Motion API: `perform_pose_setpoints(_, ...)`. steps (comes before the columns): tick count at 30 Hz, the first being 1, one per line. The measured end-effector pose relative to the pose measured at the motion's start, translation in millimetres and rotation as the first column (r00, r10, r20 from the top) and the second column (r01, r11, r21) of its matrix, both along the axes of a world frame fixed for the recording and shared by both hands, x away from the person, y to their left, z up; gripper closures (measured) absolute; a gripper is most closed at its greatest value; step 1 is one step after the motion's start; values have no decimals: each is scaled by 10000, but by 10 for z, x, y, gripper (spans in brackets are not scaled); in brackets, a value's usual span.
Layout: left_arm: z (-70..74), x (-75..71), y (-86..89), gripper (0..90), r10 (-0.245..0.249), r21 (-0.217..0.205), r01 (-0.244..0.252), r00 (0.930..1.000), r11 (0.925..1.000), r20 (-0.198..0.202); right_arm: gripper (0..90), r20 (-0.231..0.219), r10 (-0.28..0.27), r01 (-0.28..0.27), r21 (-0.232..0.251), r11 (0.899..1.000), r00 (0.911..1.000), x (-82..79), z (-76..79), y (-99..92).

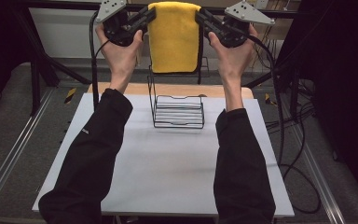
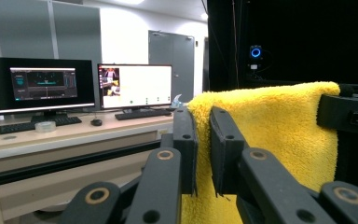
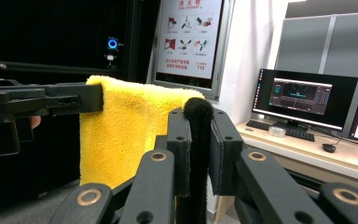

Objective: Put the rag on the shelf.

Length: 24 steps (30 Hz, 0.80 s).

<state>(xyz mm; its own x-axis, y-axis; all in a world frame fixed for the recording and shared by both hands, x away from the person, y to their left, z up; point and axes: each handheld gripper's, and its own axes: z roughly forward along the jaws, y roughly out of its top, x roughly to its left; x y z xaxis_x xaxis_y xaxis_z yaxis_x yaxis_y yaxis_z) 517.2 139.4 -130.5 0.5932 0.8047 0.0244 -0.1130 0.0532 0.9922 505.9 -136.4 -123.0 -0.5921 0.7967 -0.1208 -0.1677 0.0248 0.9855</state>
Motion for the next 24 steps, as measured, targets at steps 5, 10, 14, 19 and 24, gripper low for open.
perform_pose_setpoints(5,-129,70,8,820,1,197,0,10000,9998,-94,808,-75,-53,51,-189,9998,10000,97,-140,2)
perform_pose_setpoints(10,-277,112,24,820,-40,411,55,9993,9991,-359,808,-266,-79,68,-386,9992,9996,142,-277,9)
perform_pose_setpoints(14,-399,123,33,820,-125,578,156,9985,9982,-529,807,-475,-85,59,-548,9985,9988,162,-406,10)
perform_pose_setpoints(19,-529,133,38,820,-189,904,254,9972,9956,-720,807,-720,-101,49,-719,9974,9974,171,-547,-4)
perform_pose_setpoints(24,-661,152,31,820,-227,1165,332,9956,9926,-904,807,-955,-110,12,-1021,9948,9954,201,-666,-11)
